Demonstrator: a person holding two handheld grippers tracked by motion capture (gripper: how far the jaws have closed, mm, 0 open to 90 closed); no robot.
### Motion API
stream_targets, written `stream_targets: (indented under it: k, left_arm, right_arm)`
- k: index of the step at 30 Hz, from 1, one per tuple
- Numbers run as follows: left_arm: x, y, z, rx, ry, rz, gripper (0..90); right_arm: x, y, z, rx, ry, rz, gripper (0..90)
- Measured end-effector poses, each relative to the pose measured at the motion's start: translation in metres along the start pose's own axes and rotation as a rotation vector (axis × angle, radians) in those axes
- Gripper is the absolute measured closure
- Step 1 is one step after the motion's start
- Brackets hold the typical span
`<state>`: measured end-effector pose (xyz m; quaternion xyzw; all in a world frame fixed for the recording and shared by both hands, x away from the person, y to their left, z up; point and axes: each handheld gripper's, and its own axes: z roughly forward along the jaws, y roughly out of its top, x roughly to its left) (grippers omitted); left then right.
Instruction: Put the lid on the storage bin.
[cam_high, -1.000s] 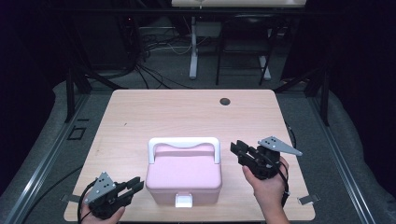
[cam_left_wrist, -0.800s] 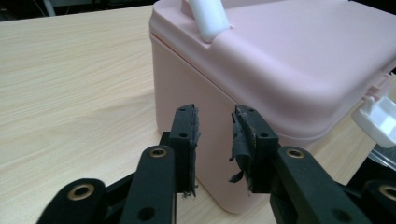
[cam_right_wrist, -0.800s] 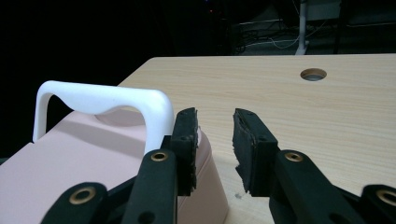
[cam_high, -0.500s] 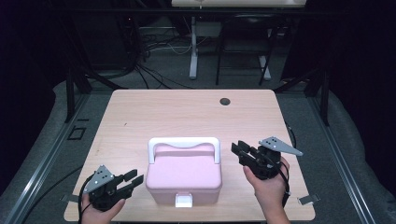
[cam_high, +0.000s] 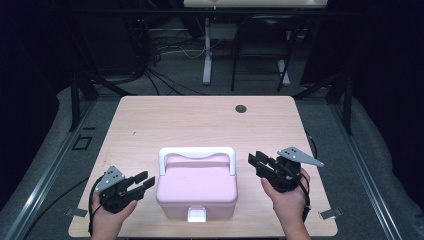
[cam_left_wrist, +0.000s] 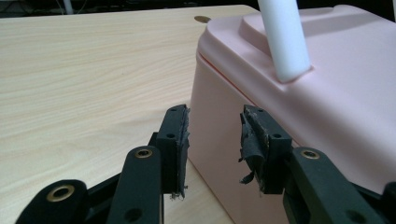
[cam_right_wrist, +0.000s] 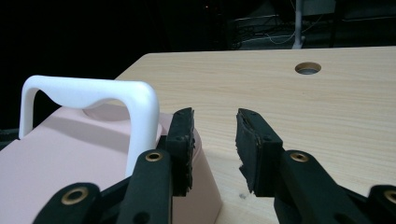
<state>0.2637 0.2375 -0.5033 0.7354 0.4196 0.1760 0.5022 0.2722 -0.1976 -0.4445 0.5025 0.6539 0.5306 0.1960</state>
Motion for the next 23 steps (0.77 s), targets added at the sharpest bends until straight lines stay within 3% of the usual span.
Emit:
stream_targets:
  k: [14,23]
  left_arm:
    - [0.011,0.011,0.016,-0.007,0.004,-0.03,62.2]
    - [0.016,0.022,0.016,-0.013,0.002,-0.046,59.9]
  right_arm:
    - [-0.011,-0.007,0.004,0.022,-0.032,-0.005,62.9]
    - [-0.016,-0.011,0.007,0.034,-0.05,-0.003,61.1]
